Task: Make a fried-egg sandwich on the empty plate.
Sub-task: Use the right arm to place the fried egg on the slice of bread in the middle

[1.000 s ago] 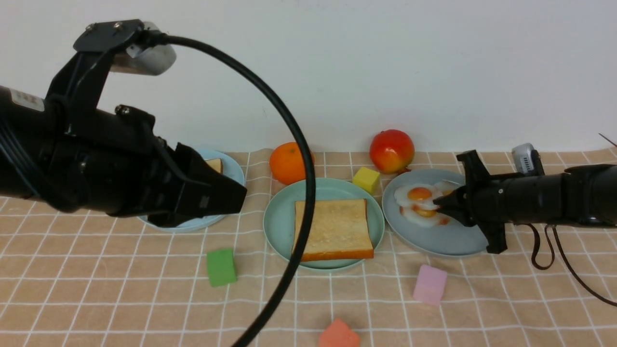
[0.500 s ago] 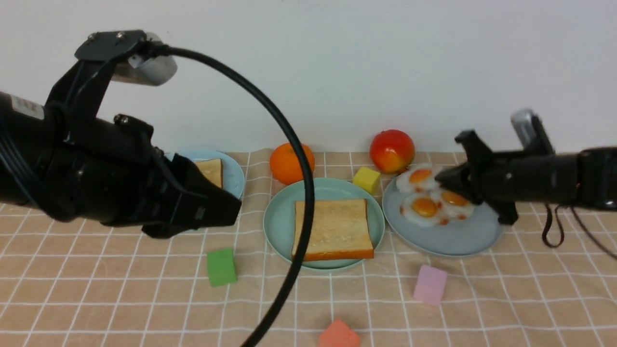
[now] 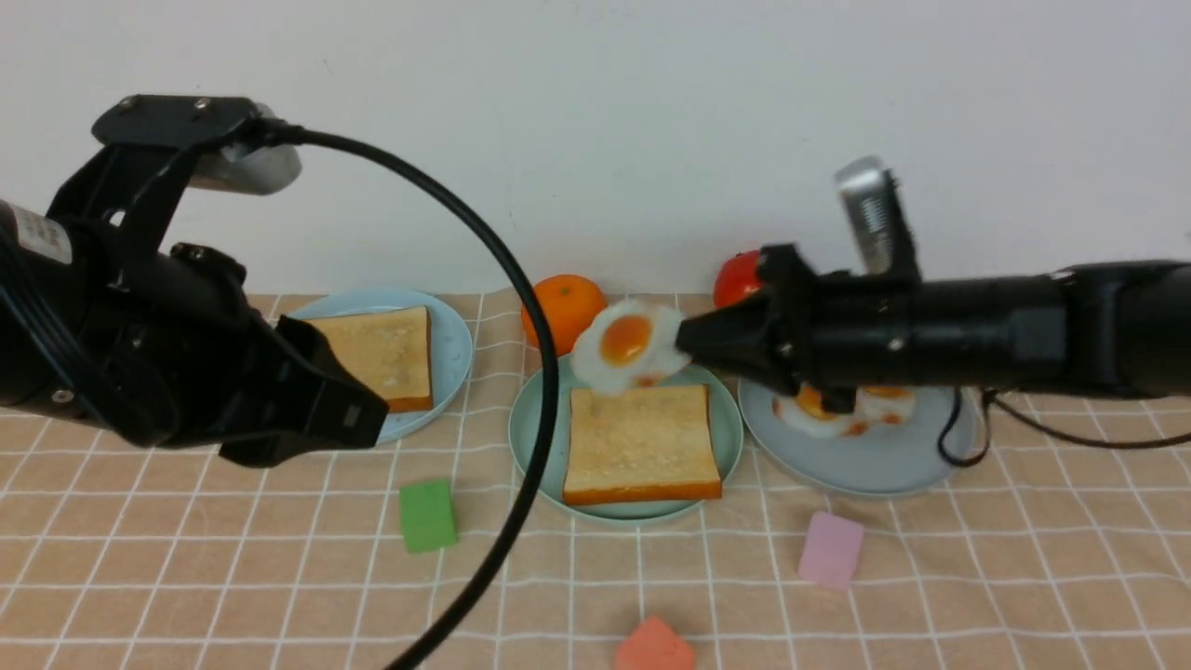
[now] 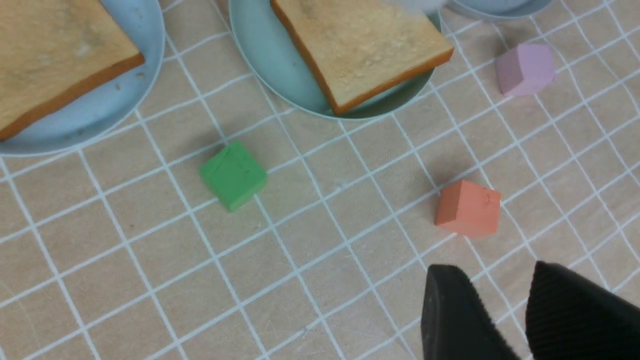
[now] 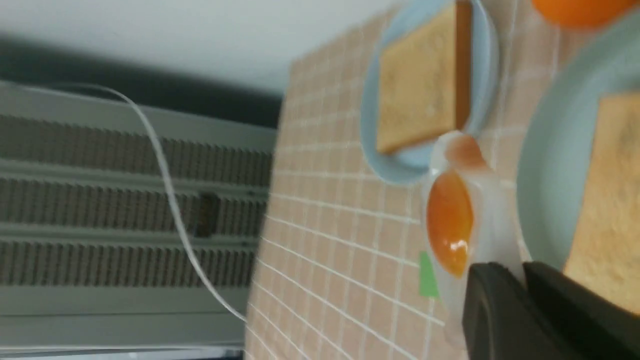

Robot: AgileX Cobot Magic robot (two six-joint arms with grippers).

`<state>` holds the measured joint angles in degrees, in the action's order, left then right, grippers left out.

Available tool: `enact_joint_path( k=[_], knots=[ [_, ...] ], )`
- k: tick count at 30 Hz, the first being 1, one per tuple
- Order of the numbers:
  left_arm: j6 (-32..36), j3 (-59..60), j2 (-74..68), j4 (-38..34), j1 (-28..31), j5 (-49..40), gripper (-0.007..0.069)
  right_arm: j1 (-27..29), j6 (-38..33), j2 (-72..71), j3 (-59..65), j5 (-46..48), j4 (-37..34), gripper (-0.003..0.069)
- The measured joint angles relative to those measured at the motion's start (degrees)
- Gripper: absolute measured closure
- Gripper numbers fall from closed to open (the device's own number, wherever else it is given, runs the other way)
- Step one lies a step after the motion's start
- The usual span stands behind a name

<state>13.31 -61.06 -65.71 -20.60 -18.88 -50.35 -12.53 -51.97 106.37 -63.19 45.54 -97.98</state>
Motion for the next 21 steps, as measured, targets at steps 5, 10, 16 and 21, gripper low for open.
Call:
enact_joint_path(
  k=[5,10,16,21],
  knots=[
    [0.0,0.0,0.0,0.06,0.0,0.02,0.0386,-0.74,0.0,4.05,0.0,-3.99,0.0,0.0596],
    [0.0,0.0,0.0,0.11,0.0,0.02,0.0386,-0.74,0.0,6.55,0.0,-5.57,0.0,0.0557],
    [0.0,0.0,0.0,0.24,0.0,0.02,0.0386,-0.74,0.0,7.4,0.0,-9.37,1.87,0.0391],
    [-0.06,0.0,0.0,0.24,0.0,0.02,0.0386,-0.74,0.0,3.76,-0.89,-12.88,9.51,0.0167]
  ],
)
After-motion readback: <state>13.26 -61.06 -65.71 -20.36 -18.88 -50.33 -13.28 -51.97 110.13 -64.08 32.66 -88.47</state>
